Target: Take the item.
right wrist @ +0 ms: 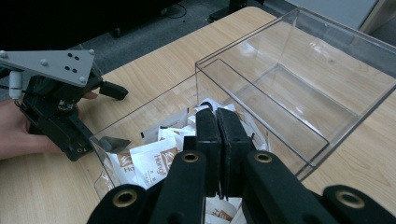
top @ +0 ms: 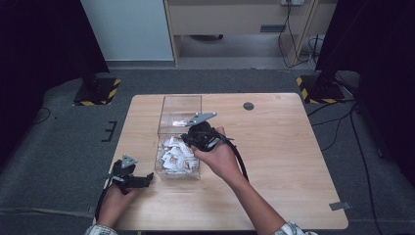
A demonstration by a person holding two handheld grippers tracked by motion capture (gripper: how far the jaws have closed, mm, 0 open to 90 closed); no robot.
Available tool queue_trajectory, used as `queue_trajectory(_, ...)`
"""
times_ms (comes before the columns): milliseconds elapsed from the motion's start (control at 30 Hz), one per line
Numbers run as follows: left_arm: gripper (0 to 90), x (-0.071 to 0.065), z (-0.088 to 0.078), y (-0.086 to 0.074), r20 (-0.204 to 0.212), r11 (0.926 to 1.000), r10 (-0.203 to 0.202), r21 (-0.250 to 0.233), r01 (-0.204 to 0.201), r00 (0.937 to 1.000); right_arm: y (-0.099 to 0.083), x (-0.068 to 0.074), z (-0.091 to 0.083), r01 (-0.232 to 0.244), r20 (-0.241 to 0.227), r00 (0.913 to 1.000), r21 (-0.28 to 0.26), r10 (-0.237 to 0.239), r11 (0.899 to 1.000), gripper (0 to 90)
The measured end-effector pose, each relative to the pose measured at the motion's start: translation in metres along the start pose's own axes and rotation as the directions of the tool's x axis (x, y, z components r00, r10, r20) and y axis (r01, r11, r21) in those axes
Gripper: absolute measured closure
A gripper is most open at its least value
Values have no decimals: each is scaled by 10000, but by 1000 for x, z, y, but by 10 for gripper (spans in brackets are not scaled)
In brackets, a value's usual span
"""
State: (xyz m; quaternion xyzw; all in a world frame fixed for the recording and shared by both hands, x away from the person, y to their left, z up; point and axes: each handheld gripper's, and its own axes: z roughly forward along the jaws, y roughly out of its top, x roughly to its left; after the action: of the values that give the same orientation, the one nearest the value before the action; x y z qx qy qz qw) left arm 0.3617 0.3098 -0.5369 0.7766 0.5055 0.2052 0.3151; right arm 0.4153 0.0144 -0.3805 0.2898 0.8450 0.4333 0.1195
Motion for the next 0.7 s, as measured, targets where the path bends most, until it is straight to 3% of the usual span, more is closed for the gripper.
queue_trajectory(700,0,0,0,0,0,10000,-1,-1,1,10000,-8,-14,-10,-73,308,9995,-52,75,10000,886)
